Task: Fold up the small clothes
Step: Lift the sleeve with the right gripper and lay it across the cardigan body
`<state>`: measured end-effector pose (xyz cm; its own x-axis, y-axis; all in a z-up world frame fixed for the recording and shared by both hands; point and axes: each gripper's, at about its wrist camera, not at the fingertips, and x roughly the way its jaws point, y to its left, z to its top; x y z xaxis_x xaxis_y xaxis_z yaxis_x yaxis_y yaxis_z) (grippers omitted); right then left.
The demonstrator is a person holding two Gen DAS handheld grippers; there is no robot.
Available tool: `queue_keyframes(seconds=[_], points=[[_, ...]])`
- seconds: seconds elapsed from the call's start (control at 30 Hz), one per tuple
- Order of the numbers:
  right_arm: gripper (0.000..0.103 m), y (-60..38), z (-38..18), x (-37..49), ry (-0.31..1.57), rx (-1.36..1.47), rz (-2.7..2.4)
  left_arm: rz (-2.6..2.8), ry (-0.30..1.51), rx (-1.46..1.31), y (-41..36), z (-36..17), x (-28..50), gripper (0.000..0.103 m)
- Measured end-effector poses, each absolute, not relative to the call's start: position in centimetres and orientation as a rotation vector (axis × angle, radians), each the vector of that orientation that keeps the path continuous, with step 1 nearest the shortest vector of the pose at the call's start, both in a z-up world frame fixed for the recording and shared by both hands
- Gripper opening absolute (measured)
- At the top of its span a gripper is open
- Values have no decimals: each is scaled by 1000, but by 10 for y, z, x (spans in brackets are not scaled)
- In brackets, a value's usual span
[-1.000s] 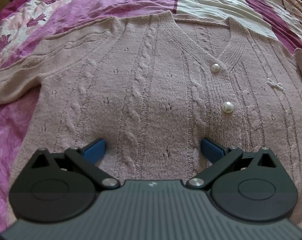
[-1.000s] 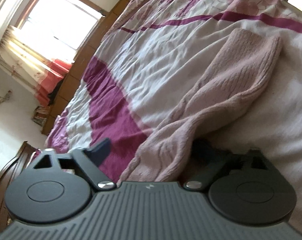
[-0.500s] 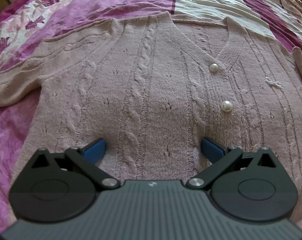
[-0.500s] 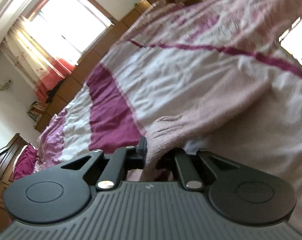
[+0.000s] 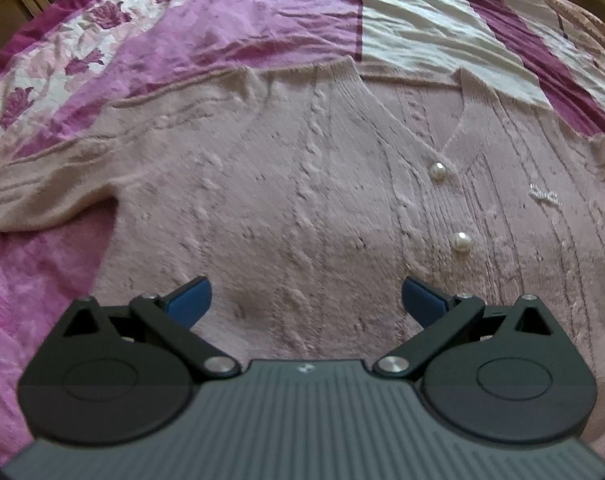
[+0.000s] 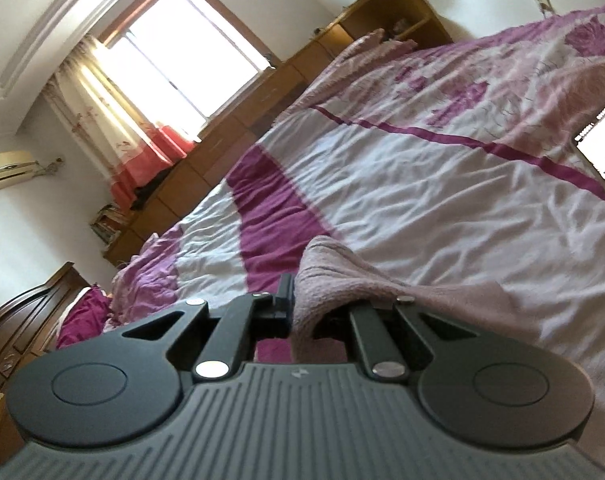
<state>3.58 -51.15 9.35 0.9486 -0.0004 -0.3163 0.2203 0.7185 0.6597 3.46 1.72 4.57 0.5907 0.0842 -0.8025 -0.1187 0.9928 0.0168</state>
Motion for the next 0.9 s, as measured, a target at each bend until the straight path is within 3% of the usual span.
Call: queue_keyframes(seconds=[0.43,0.9], points=[[7,-433,142,27,278,706,-18,93,889,-80,52,72,31,103],[7,-362,153,42,294,712,44,142,837,-94,83,84,28,103]])
